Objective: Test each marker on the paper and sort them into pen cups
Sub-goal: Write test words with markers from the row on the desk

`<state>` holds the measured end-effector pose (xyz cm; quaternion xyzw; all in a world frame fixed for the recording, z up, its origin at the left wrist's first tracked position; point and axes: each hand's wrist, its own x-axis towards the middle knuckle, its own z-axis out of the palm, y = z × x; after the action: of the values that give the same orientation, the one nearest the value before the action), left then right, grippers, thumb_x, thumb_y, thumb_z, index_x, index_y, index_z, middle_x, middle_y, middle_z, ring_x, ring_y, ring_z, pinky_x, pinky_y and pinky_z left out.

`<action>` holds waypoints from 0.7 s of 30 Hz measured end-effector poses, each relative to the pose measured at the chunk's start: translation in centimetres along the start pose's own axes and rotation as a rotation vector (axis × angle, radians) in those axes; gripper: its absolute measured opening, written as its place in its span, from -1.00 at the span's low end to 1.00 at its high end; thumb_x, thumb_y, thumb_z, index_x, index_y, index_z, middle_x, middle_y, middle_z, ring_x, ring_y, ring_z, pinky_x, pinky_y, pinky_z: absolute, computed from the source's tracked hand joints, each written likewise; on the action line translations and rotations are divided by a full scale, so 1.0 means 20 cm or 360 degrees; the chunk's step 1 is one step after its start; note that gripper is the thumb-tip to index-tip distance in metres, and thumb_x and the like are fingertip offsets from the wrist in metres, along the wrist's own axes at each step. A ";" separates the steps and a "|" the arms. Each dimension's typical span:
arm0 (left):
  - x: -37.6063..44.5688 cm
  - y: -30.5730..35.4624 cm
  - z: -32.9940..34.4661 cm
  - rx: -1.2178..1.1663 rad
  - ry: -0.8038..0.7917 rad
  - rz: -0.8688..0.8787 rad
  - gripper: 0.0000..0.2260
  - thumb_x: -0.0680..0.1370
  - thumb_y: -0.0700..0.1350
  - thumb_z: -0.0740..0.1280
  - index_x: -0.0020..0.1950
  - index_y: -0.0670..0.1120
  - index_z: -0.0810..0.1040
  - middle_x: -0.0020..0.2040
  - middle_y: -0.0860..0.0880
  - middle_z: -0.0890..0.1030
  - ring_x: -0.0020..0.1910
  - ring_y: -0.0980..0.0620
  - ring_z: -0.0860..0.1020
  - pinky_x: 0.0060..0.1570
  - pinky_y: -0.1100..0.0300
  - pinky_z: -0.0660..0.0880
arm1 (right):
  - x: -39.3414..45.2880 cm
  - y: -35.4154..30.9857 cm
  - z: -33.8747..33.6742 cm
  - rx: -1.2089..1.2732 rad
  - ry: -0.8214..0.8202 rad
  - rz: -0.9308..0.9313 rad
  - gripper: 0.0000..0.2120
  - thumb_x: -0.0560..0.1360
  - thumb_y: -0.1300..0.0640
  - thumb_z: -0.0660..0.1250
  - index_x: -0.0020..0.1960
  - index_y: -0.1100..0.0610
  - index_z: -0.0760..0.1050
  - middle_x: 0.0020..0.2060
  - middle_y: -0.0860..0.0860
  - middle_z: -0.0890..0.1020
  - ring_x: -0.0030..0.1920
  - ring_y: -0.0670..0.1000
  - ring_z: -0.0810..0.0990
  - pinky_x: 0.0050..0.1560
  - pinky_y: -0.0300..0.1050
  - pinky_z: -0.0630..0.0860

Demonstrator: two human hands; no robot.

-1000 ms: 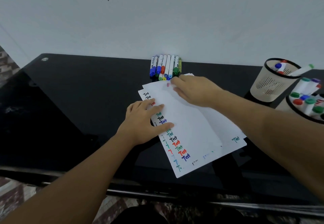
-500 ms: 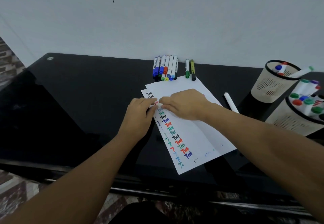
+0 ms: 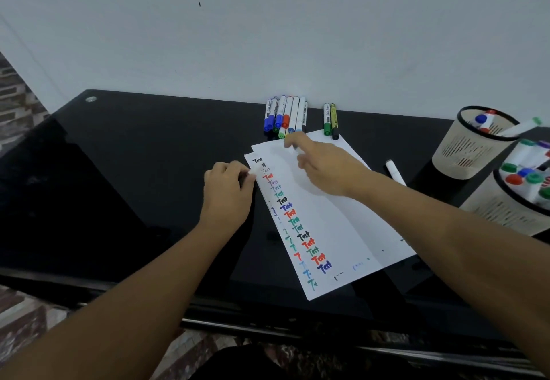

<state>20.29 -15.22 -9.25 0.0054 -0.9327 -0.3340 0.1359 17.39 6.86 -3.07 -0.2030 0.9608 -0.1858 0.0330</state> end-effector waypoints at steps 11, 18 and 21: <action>0.13 -0.08 -0.01 0.0547 -0.0390 0.0387 -0.52 0.67 0.25 0.09 0.59 0.21 0.23 0.55 0.04 0.29 0.48 -0.06 0.17 0.42 -0.08 0.20 | 0.14 0.00 0.06 0.0986 0.0194 0.0294 -0.73 0.64 0.25 0.34 0.20 -0.06 0.38 0.02 0.01 0.64 0.00 0.00 0.69 -0.02 -0.21 0.52; 0.14 -0.11 0.02 0.0454 -0.0291 0.0400 -0.50 0.67 0.22 0.12 0.62 0.21 0.17 0.53 0.08 0.35 0.43 0.01 0.20 0.38 -0.03 0.22 | 0.26 -0.06 0.19 0.1424 0.0542 0.0400 -0.68 0.68 -0.24 0.17 0.24 -0.09 0.53 -0.25 -0.09 0.56 -0.25 -0.12 0.52 -0.13 -0.16 0.52; 0.15 -0.11 0.02 0.0494 -0.0295 0.0447 -0.55 0.69 0.18 0.10 0.60 0.29 0.17 0.53 0.06 0.35 0.40 0.00 0.22 0.35 -0.03 0.25 | 0.26 -0.05 0.25 0.1334 0.0655 0.0478 -0.67 0.66 -0.22 0.24 0.15 -0.01 0.61 -0.11 -0.02 0.66 -0.11 -0.06 0.60 0.09 -0.03 0.60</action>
<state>17.02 -16.97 -10.19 -0.1343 -0.9730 -0.1634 0.0924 13.71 2.30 -7.31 0.0094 0.8086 -0.5860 -0.0521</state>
